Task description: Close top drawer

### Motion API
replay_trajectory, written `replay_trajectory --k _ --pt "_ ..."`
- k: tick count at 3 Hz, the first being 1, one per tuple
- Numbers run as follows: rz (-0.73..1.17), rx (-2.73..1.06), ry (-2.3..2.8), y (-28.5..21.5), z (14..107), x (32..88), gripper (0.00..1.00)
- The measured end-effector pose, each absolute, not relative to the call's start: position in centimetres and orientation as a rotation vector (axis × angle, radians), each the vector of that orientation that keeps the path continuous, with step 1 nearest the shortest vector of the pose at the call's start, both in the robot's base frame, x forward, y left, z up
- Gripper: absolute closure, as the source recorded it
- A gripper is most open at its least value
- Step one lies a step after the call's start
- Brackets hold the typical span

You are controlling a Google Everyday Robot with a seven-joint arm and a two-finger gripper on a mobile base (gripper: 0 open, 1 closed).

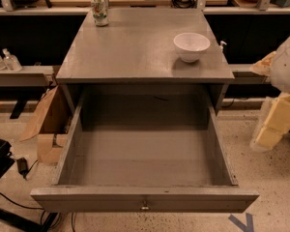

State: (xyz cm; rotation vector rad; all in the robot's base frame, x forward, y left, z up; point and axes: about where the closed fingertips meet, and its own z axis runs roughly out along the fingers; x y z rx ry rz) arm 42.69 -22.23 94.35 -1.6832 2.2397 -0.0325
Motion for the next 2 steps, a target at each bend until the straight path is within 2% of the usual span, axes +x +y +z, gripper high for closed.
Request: replay_trajectory --k 1,2 --pt "0.047 -1.626 2.205 -22.1 91.0 40.0 0.00" --pt "0.155 -1.523 2.194 -22.1 85.3 36.6 0.19"
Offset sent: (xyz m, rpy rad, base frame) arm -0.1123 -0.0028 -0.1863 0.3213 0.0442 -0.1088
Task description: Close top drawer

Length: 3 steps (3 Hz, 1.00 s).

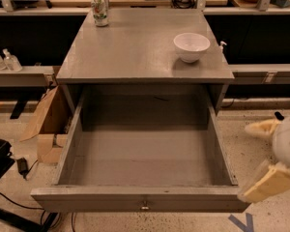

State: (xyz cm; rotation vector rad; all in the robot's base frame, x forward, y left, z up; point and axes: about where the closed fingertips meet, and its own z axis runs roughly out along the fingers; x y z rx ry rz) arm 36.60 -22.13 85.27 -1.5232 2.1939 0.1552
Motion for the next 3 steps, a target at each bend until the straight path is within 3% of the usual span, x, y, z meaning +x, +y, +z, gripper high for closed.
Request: replay_trajectory --k 1,3 --pt "0.216 -1.510 2.256 -21.6 76.6 33.3 0.49" --pt "0.262 -1.489 2.340 -22.8 68.3 29.0 0.95"
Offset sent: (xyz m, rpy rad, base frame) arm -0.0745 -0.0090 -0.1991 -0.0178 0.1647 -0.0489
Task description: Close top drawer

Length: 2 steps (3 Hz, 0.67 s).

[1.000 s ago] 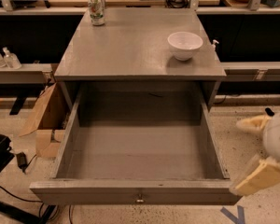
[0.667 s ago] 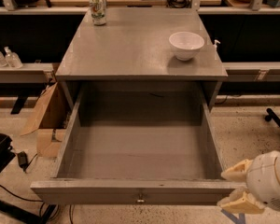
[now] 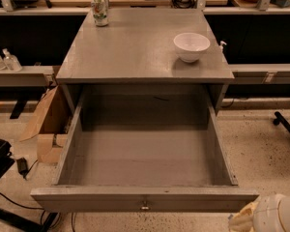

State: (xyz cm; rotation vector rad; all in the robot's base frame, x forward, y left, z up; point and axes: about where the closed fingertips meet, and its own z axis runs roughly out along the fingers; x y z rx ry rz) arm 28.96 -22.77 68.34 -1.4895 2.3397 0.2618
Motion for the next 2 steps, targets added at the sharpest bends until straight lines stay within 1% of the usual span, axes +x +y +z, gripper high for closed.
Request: replay_trajectory --k 1,2 --pt "0.268 -1.493 2.342 -22.61 67.96 28.66 1.00" --pt "0.279 -1.504 2.334 -22.07 67.54 28.54 1.00"
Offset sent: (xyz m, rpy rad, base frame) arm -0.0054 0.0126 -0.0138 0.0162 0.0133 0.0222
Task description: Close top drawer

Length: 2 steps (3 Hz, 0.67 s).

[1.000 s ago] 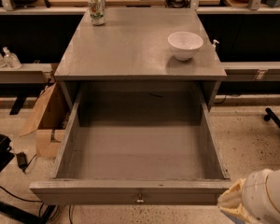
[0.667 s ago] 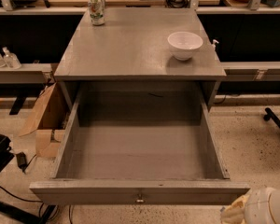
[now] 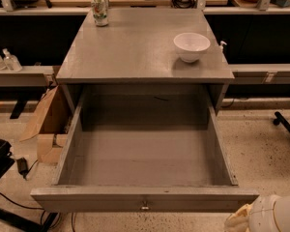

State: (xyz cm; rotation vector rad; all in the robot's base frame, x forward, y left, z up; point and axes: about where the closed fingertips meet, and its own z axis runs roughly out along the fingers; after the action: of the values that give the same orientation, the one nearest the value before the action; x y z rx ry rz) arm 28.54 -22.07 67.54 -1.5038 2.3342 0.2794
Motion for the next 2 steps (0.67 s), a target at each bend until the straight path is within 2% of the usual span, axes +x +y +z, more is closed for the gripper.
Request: replay_trajectory --k 2 --pt "0.521 -1.448 2.172 -16.8 57.6 33.8 1.00"
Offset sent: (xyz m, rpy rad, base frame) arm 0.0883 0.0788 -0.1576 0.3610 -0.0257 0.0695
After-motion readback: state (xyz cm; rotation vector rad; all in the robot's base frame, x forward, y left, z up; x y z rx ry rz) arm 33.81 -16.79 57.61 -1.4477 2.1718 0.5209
